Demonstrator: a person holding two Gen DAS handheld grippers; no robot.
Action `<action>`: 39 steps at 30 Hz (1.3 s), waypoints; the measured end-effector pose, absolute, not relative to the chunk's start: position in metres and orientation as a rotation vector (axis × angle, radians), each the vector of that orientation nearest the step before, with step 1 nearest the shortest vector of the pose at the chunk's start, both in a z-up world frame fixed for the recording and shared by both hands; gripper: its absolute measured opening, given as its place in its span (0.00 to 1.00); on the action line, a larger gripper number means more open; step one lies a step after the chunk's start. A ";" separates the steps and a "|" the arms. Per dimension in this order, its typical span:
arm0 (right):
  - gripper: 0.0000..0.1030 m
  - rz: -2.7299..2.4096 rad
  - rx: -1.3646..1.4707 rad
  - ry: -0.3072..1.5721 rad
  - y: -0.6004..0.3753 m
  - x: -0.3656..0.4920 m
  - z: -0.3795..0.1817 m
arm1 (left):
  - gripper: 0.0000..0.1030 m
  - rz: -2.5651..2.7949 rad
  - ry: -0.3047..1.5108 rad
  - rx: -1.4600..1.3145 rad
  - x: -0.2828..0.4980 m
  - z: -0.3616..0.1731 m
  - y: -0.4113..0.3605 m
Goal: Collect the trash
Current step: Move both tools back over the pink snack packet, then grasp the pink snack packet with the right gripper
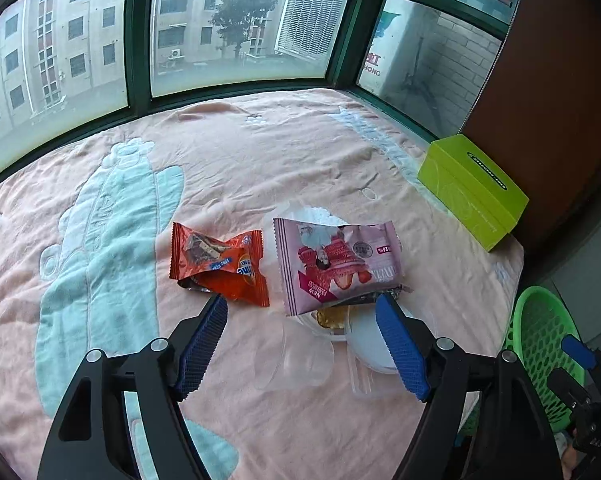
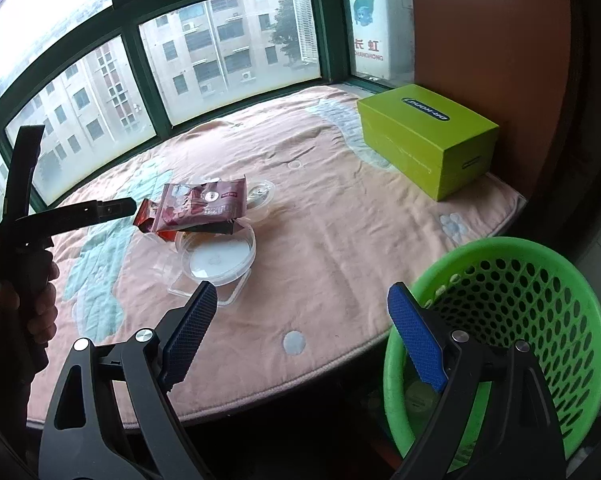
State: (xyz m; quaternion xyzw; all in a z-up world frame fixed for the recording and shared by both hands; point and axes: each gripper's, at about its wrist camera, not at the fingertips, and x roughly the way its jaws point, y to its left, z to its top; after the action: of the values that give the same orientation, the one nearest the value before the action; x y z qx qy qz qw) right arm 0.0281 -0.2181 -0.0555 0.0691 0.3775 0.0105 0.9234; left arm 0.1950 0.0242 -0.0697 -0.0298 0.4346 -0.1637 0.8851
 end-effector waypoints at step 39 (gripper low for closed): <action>0.84 0.128 0.092 0.897 -0.168 0.112 -0.101 | 0.33 -0.486 1.031 -0.185 0.275 -0.121 0.020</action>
State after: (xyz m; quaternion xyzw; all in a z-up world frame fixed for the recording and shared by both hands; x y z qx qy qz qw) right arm 0.1124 -0.1677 -0.1013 0.0446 0.4331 0.0620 0.8981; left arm 0.2748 0.0201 -0.1213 -0.0876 0.4873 -0.2299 0.8378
